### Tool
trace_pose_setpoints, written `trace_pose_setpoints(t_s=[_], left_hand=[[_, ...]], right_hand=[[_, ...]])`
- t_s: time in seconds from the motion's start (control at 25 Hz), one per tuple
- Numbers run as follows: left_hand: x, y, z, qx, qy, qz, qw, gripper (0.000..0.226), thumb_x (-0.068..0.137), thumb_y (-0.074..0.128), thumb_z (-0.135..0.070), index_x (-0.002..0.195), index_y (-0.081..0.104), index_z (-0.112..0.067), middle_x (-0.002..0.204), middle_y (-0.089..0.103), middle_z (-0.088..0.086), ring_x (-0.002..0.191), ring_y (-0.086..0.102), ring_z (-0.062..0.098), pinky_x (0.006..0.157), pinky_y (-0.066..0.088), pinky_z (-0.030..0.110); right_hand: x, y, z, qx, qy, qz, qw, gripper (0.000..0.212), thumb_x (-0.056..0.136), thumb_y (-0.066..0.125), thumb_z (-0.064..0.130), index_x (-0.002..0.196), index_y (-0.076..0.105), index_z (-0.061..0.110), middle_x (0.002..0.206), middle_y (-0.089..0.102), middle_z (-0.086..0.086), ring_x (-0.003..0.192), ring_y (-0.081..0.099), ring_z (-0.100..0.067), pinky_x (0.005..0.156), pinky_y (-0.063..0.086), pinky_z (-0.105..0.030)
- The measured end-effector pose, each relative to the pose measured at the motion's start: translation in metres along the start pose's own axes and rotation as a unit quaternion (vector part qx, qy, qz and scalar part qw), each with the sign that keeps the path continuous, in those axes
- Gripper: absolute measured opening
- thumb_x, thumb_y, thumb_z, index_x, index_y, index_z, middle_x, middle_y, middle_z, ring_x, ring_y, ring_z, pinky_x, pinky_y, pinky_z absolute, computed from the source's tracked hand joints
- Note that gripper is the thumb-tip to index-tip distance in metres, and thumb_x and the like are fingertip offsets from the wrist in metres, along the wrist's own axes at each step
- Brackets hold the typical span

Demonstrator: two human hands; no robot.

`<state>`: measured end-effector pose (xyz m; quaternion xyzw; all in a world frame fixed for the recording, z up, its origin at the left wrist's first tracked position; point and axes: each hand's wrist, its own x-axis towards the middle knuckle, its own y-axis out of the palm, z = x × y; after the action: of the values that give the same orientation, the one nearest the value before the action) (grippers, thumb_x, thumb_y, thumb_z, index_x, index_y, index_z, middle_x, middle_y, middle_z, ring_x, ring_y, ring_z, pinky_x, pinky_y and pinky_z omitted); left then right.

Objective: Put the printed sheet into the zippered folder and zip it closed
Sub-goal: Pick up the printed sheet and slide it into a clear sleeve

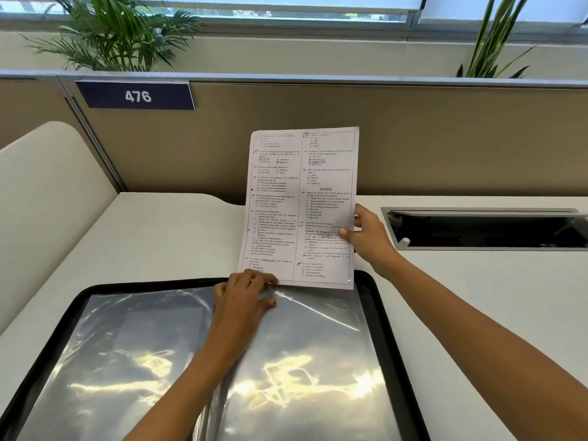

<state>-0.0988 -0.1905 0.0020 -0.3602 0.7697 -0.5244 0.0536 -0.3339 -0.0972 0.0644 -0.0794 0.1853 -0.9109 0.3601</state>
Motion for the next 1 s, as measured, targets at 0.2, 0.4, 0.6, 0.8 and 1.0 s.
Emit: trace_pose_setpoints(t_s=[0.2, 0.4, 0.6, 0.8, 1.0], left_hand=[[0.015, 0.000, -0.004, 0.006, 0.001, 0.006, 1.000, 0.013, 0.079, 0.070, -0.032, 0.089, 0.065, -0.026, 0.101, 0.056, -0.010, 0.102, 0.046, 0.014, 0.079, 0.018, 0.027], [0.015, 0.003, -0.006, -0.054, -0.005, 0.012, 0.998, 0.026, 0.078, 0.071, -0.025, 0.100, 0.057, -0.020, 0.099, 0.057, -0.007, 0.095, 0.051, 0.016, 0.082, 0.031, 0.027], [0.021, 0.007, -0.008, -0.052, 0.021, 0.044, 0.997, 0.025, 0.079, 0.071, -0.026, 0.101, 0.060, -0.020, 0.096, 0.060, -0.007, 0.093, 0.054, 0.015, 0.084, 0.036, 0.031], [0.024, 0.014, -0.010, -0.015, 0.043, 0.033, 0.998, 0.010, 0.079, 0.071, -0.021, 0.086, 0.066, -0.017, 0.091, 0.062, -0.003, 0.089, 0.053, 0.021, 0.073, 0.027, 0.032], [0.020, 0.014, -0.009, -0.009, 0.051, 0.025, 0.998, 0.012, 0.077, 0.072, -0.025, 0.084, 0.064, -0.018, 0.094, 0.061, -0.005, 0.088, 0.051, 0.018, 0.073, 0.025, 0.030]], right_hand=[[0.000, 0.000, -0.003, 0.037, 0.015, 0.010, 0.999, 0.036, 0.090, 0.059, 0.001, 0.117, 0.053, 0.024, 0.116, 0.059, 0.003, 0.111, 0.054, -0.020, 0.092, 0.052, -0.045], [-0.001, 0.001, -0.010, 0.055, 0.030, 0.022, 0.998, 0.038, 0.090, 0.058, 0.000, 0.122, 0.053, 0.018, 0.124, 0.060, -0.005, 0.116, 0.054, -0.025, 0.094, 0.052, -0.047], [-0.003, 0.001, -0.016, 0.049, 0.046, 0.027, 0.997, 0.039, 0.090, 0.058, 0.000, 0.126, 0.052, 0.015, 0.127, 0.059, -0.007, 0.118, 0.053, -0.025, 0.097, 0.049, -0.048], [-0.007, 0.004, -0.019, 0.057, 0.062, 0.019, 0.996, 0.042, 0.091, 0.058, 0.000, 0.128, 0.049, 0.016, 0.127, 0.057, -0.005, 0.116, 0.053, -0.024, 0.093, 0.051, -0.044], [-0.007, 0.003, -0.023, 0.071, 0.081, 0.024, 0.994, 0.043, 0.090, 0.058, -0.001, 0.129, 0.049, 0.015, 0.127, 0.057, -0.010, 0.116, 0.055, -0.028, 0.095, 0.051, -0.049]])
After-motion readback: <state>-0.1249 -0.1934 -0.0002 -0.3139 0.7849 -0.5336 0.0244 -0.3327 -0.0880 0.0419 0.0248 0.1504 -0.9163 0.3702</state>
